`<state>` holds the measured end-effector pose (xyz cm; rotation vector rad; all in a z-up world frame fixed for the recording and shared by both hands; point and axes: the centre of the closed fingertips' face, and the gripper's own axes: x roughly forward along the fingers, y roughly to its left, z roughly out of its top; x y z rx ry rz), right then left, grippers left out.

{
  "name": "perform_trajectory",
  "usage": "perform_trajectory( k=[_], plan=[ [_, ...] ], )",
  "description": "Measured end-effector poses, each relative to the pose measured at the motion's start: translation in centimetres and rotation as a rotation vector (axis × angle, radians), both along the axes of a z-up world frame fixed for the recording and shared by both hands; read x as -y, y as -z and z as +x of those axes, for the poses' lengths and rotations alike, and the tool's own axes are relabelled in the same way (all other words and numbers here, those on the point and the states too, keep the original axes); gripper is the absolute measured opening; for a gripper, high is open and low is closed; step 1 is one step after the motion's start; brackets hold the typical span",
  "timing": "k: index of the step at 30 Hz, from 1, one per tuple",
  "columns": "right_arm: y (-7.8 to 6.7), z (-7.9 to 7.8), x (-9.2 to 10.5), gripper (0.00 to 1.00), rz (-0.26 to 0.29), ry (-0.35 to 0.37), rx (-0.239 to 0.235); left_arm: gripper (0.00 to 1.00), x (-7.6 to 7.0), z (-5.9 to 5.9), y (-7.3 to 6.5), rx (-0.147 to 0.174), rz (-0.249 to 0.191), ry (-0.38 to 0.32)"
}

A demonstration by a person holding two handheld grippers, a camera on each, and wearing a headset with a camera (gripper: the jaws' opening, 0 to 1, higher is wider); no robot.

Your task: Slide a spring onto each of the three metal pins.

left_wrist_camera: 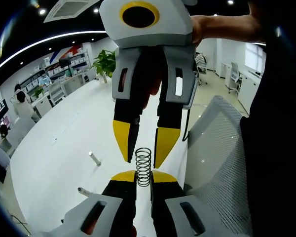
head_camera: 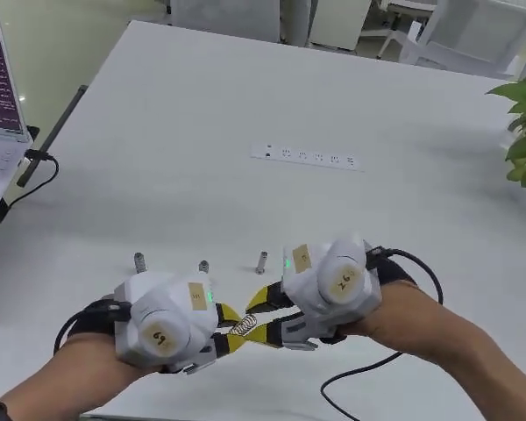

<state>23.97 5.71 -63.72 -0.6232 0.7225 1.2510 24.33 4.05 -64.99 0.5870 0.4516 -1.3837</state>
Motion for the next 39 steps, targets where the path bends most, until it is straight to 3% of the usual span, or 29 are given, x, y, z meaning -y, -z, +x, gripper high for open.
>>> perform_trajectory(
  k=[4, 6, 7, 18, 22, 27, 39],
  plan=[
    [-0.1, -0.3, -0.4, 0.14, 0.018, -0.012, -0.004, 0.02, 0.0, 0.0, 0.1, 0.001, 0.007, 0.007],
    [0.1, -0.5, -0.7, 0.09, 0.023, -0.026, 0.0, 0.02, 0.0, -0.1, 0.2, 0.005, 0.013, 0.014],
    [0.1, -0.4, -0.7, 0.09, 0.018, -0.033, 0.015, 0.02, 0.1, -0.3, 0.3, 0.008, 0.018, 0.025],
    [0.2, -0.8, -0.5, 0.08, 0.027, -0.031, 0.002, 0.03, 0.0, -0.5, 0.3, -0.002, 0.015, 0.019],
    [0.1, -0.6, -0.2, 0.08, 0.036, -0.01, 0.006, 0.06, -0.3, -0.1, 0.3, -0.009, -0.002, -0.013],
    [0.4, -0.5, 0.8, 0.08, 0.032, 0.028, 0.004, 0.1, -1.4, 0.7, 0.6, -0.004, 0.007, -0.065],
    [1.0, -0.1, 2.5, 0.08, 0.032, 0.11, -0.008, 0.12, -3.4, 1.5, 0.4, -0.054, -0.039, -0.172]
  ],
)
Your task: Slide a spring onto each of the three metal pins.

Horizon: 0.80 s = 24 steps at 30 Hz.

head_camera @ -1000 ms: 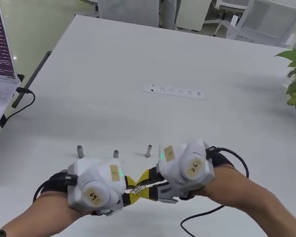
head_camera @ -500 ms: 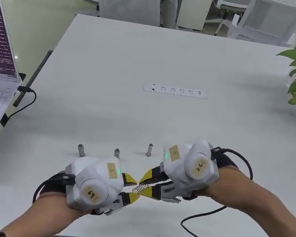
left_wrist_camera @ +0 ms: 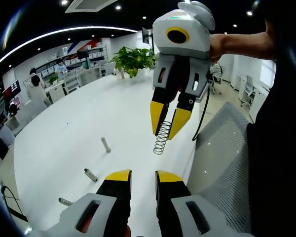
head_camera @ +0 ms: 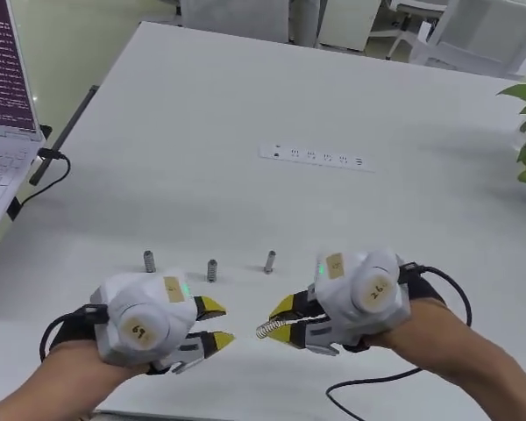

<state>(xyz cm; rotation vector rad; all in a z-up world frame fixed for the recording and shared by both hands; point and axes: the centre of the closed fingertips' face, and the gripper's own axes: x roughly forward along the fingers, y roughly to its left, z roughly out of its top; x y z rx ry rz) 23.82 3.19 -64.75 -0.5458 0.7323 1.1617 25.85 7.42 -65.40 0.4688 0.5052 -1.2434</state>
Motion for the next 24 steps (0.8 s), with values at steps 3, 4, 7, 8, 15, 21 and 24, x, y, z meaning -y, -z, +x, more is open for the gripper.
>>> perform_trajectory(
  k=[3, 4, 7, 8, 15, 21, 24],
  plan=[
    [0.2, 0.2, 0.3, 0.08, -0.005, 0.016, 0.0, 0.12, -0.4, 0.3, -0.1, -0.011, -0.015, -0.037],
    [0.2, 0.3, 0.4, 0.08, -0.005, 0.019, 0.001, 0.13, -0.5, 0.3, -0.1, -0.013, -0.018, -0.042],
    [0.3, 0.6, 0.8, 0.08, -0.008, 0.04, -0.001, 0.13, -1.0, 0.6, -0.1, -0.026, -0.034, -0.085],
    [0.4, 0.8, 1.0, 0.08, -0.01, 0.048, -0.001, 0.13, -1.2, 0.7, -0.1, -0.033, -0.041, -0.099],
    [0.9, 1.7, 2.3, 0.08, -0.027, 0.09, -0.009, 0.15, -2.8, 1.3, 0.1, -0.042, -0.048, -0.164],
    [1.1, 2.9, 3.4, 0.08, -0.035, 0.143, -0.018, 0.17, -4.3, 2.3, -0.2, -0.04, -0.063, -0.226],
    [1.3, 3.5, 4.0, 0.08, -0.042, 0.168, -0.025, 0.19, -4.9, 2.7, -0.2, -0.036, -0.061, -0.246]
  ],
)
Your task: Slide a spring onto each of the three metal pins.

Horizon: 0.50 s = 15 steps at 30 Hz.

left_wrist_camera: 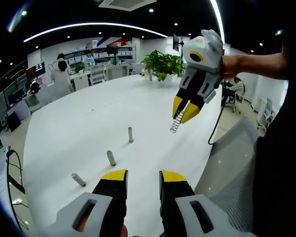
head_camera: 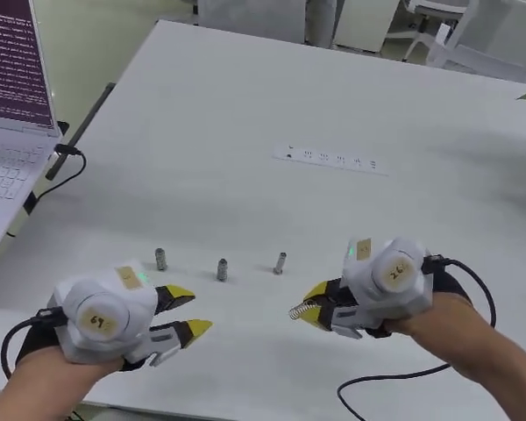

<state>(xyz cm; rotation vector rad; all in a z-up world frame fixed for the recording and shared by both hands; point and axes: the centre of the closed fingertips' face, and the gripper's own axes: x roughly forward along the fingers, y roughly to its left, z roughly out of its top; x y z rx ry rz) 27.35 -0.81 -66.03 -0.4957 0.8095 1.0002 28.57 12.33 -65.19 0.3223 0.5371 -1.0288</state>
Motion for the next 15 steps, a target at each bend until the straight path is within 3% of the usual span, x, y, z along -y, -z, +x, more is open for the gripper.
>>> perform_trajectory(
  k=[15],
  plan=[
    [0.0, 3.3, 2.8, 0.08, -0.025, 0.081, -0.006, 0.25, -3.5, 1.4, -0.1, -0.003, -0.016, -0.105]
  ],
)
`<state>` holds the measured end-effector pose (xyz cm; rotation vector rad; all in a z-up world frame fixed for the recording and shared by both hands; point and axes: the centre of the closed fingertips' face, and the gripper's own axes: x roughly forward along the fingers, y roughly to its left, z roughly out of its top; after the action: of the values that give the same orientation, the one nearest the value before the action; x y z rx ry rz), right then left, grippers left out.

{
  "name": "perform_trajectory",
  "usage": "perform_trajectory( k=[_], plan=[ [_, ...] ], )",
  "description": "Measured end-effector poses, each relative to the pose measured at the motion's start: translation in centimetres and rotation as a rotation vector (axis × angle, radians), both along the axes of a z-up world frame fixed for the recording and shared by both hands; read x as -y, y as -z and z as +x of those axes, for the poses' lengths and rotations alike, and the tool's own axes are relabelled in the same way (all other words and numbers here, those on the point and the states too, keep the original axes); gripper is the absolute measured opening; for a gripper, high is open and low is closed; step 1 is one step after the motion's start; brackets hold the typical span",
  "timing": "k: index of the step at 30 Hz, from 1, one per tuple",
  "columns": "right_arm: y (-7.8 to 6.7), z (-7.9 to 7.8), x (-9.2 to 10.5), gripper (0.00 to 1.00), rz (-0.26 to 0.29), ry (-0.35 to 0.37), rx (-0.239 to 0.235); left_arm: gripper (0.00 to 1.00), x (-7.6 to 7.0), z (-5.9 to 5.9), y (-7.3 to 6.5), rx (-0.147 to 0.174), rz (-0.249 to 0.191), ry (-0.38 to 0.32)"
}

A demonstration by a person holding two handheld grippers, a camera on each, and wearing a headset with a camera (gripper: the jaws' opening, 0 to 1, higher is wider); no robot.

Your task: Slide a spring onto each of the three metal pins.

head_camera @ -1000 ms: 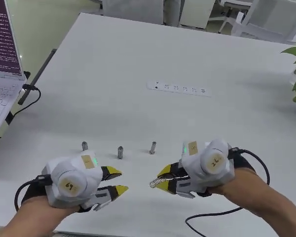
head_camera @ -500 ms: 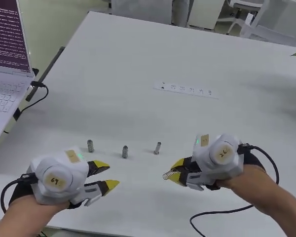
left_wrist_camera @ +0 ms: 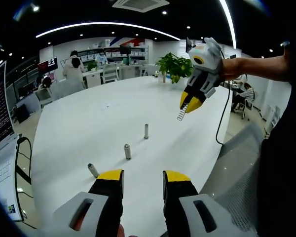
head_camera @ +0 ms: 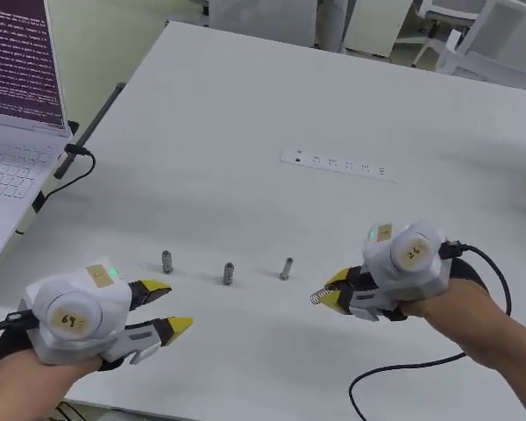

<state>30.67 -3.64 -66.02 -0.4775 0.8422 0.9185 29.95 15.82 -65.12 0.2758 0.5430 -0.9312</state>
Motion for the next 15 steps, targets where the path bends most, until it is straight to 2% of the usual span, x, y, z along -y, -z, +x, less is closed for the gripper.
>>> perform_trajectory(
  k=[7, 9, 15],
  plan=[
    [0.6, 1.0, 0.7, 0.08, -0.008, 0.016, -0.014, 0.3, -1.5, 0.5, 0.3, -0.01, -0.006, -0.043],
    [1.0, 1.2, 0.6, 0.08, -0.004, 0.013, -0.025, 0.33, -1.9, 0.6, 0.5, -0.025, -0.021, -0.057],
    [1.8, 2.0, 0.7, 0.08, -0.017, 0.007, -0.036, 0.38, -3.1, 0.9, 0.6, -0.029, -0.022, -0.094]
  ],
)
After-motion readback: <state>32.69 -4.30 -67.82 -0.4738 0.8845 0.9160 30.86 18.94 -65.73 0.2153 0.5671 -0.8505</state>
